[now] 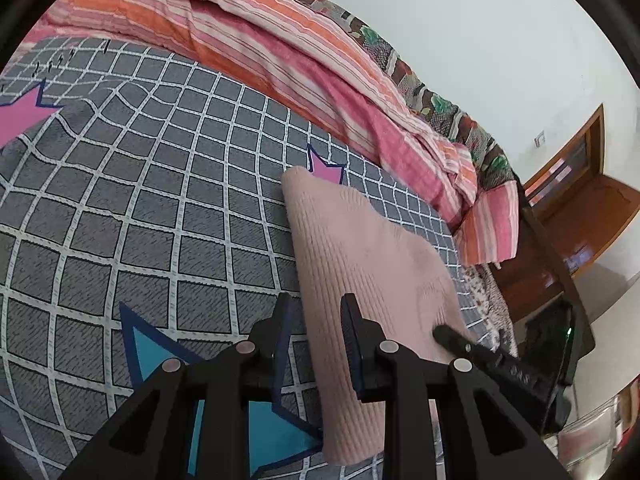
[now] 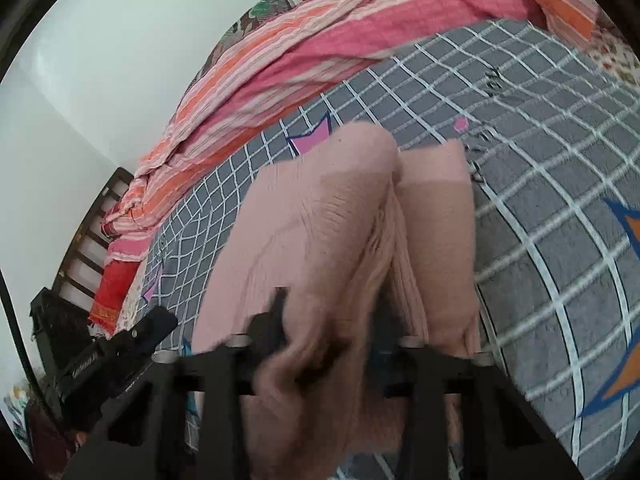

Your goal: Fold small clothes

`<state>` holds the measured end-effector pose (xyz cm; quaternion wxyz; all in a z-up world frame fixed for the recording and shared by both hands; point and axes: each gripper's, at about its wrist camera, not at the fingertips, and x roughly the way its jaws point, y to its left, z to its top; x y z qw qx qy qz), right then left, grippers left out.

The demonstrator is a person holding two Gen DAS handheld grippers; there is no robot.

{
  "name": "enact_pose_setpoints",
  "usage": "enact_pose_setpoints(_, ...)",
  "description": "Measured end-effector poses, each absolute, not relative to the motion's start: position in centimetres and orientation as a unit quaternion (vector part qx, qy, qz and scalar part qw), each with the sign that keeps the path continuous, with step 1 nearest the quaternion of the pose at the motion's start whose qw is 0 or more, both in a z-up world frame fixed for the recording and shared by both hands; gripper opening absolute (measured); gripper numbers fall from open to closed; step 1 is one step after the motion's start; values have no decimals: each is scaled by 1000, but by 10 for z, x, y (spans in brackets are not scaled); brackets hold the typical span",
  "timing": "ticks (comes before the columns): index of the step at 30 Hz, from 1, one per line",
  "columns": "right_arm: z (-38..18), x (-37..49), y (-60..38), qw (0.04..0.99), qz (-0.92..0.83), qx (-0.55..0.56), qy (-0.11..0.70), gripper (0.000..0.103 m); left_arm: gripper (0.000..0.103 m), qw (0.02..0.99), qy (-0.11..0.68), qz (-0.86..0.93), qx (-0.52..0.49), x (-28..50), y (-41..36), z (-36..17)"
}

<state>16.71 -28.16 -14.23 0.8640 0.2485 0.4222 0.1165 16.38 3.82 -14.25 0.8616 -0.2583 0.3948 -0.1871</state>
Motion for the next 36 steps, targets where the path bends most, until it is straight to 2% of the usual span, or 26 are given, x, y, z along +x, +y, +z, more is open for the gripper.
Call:
enact_pose_setpoints(2, -133, 165, -279, 880, 130, 223, 400, 20, 23, 863, 394, -186, -256, 163, 37, -142)
enact_pose_setpoints(6, -112, 133, -302, 920, 128, 202, 310, 19, 23, 866, 390, -189, -250, 159, 34, -140)
enact_pose_setpoints(8, -122, 129, -317, 921, 106, 210, 311, 20, 24, 868, 390, -191, -242, 159, 30, -141)
enact_pose_setpoints(10, -148, 137, -326, 902, 94, 223, 357, 20, 25, 865, 396, -196, -239, 162, 22, -144)
enact_pose_setpoints(12, -160, 138, -326, 896, 97, 220, 374, 24, 25, 861, 407, -200, -231, 166, 11, -147)
enact_pose_setpoints(13, -157, 135, -325, 899, 98, 207, 372, 28, 25, 860, 411, -202, -223, 167, 5, -147)
enact_pose_setpoints(14, -153, 133, -325, 903, 93, 195, 371, 37, 25, 862, 413, -203, -214, 168, 0, -146)
enact_pose_setpoints(15, -146, 131, -325, 909, 83, 180, 367, 41, 25, 864, 413, -203, -204, 167, -5, -146)
enact_pose_setpoints(20, -130, 134, -327, 924, 65, 151, 345, 42, 26, 866, 417, -207, -182, 166, -22, -146)
enact_pose_setpoints(22, -130, 141, -326, 924, 68, 147, 346, 40, 29, 871, 413, -201, -176, 165, -26, -145)
enact_pose_setpoints(23, -131, 146, -324, 923, 66, 139, 351, 27, 30, 873, 412, -198, -171, 165, -28, -145)
enact_pose_setpoints(25, -130, 146, -324, 925, 74, 129, 350, 15, 32, 874, 413, -197, -164, 164, -29, -143)
enact_pose_setpoints(26, -128, 141, -326, 931, 80, 128, 333, 12, 33, 873, 414, -199, -163, 165, -27, -143)
enact_pose_setpoints(27, -127, 136, -327, 935, 82, 130, 318, 11, 34, 872, 414, -202, -164, 163, -25, -142)
enact_pose_setpoints(29, -142, 139, -332, 931, 64, 134, 334, 9, 42, 872, 411, -208, -165, 162, -24, -144)
enact_pose_setpoints(33, -154, 142, -345, 923, 47, 162, 347, 10, 43, 871, 411, -218, -156, 161, -31, -144)
enact_pose_setpoints(34, -150, 141, -349, 919, 53, 176, 349, 12, 43, 874, 406, -220, -152, 159, -31, -142)
enact_pose_setpoints(36, -146, 141, -353, 912, 63, 195, 354, 22, 43, 876, 399, -224, -152, 158, -29, -138)
